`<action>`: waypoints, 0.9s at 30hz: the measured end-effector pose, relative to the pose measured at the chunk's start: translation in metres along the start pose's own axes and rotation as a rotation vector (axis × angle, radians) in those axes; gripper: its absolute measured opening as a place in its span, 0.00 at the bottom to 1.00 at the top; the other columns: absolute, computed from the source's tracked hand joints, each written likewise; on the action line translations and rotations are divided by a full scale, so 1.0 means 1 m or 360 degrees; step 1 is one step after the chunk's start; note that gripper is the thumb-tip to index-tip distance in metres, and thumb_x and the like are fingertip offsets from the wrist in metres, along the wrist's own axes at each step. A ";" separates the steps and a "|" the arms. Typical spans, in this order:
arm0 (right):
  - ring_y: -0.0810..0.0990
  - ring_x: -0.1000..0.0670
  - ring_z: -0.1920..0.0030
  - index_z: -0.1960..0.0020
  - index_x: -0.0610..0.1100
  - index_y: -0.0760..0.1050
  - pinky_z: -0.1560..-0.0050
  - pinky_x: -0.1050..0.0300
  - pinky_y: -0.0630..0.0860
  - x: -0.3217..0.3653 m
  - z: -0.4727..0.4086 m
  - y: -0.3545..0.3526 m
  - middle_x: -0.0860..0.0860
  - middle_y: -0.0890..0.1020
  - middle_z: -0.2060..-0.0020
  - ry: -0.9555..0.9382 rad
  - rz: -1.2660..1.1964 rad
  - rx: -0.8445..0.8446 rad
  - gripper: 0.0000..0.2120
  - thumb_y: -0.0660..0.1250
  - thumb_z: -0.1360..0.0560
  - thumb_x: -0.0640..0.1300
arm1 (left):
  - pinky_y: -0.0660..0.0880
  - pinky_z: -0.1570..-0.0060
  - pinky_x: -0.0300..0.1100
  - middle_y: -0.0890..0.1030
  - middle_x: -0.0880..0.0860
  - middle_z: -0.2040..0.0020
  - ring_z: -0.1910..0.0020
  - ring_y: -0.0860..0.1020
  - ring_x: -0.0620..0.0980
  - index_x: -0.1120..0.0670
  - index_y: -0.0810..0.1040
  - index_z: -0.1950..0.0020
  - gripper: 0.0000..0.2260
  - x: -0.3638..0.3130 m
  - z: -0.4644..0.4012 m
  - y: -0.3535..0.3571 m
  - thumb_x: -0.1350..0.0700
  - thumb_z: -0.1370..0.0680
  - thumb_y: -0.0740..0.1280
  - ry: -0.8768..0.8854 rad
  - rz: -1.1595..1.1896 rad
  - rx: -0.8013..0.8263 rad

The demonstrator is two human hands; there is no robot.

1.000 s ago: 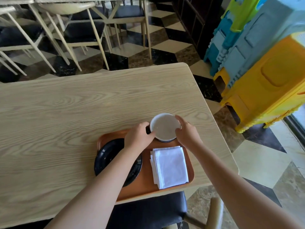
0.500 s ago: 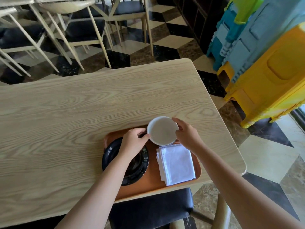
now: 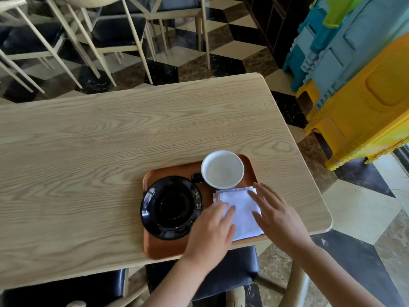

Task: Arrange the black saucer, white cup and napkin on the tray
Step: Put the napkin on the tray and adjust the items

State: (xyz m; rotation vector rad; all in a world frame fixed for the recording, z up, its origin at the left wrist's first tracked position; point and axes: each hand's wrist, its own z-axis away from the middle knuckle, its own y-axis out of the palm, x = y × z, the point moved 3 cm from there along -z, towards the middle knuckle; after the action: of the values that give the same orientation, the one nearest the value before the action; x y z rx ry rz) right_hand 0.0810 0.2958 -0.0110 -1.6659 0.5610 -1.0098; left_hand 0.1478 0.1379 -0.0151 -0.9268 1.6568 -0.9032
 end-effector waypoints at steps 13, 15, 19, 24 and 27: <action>0.74 0.39 0.38 0.39 0.43 0.76 0.45 0.40 0.76 0.005 0.015 0.026 0.39 0.76 0.38 -0.0256 0.0237 0.0184 0.29 0.78 0.38 0.47 | 0.75 0.41 0.47 0.77 0.58 0.36 0.36 0.74 0.54 0.54 0.79 0.42 0.18 -0.003 0.015 0.031 0.52 0.30 0.73 -0.0094 -0.0224 0.0413; 0.75 0.40 0.37 0.39 0.44 0.76 0.44 0.40 0.76 0.011 0.015 0.028 0.40 0.76 0.37 -0.0270 0.0275 0.0182 0.28 0.77 0.37 0.49 | 0.75 0.41 0.47 0.76 0.58 0.36 0.36 0.74 0.54 0.54 0.78 0.41 0.18 0.000 0.018 0.028 0.52 0.30 0.73 -0.0121 -0.0226 0.0409; 0.75 0.40 0.38 0.40 0.44 0.76 0.44 0.42 0.75 0.018 0.015 0.032 0.40 0.77 0.38 -0.0253 0.0272 0.0168 0.28 0.77 0.37 0.50 | 0.74 0.41 0.47 0.76 0.58 0.35 0.36 0.73 0.54 0.53 0.77 0.39 0.20 0.007 0.023 0.026 0.53 0.30 0.73 -0.0147 -0.0227 0.0419; 0.76 0.40 0.38 0.41 0.44 0.77 0.44 0.42 0.76 0.021 0.014 0.033 0.40 0.77 0.39 -0.0223 0.0253 0.0165 0.27 0.77 0.37 0.49 | 0.74 0.42 0.45 0.75 0.57 0.34 0.35 0.73 0.54 0.52 0.76 0.37 0.22 0.010 0.024 0.026 0.51 0.30 0.73 -0.0104 -0.0225 0.0418; 0.74 0.41 0.36 0.39 0.44 0.76 0.41 0.43 0.74 0.023 0.014 0.030 0.41 0.76 0.37 -0.0201 0.0285 0.0220 0.27 0.76 0.36 0.49 | 0.68 0.36 0.46 0.69 0.58 0.29 0.30 0.66 0.55 0.52 0.69 0.32 0.22 0.010 0.024 0.027 0.51 0.25 0.67 -0.0094 -0.0227 0.0441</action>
State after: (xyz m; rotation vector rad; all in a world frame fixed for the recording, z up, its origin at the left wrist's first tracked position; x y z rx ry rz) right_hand 0.1084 0.2749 -0.0325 -1.5165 0.5342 -0.7901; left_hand 0.1647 0.1373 -0.0486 -0.8782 1.3855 -1.1586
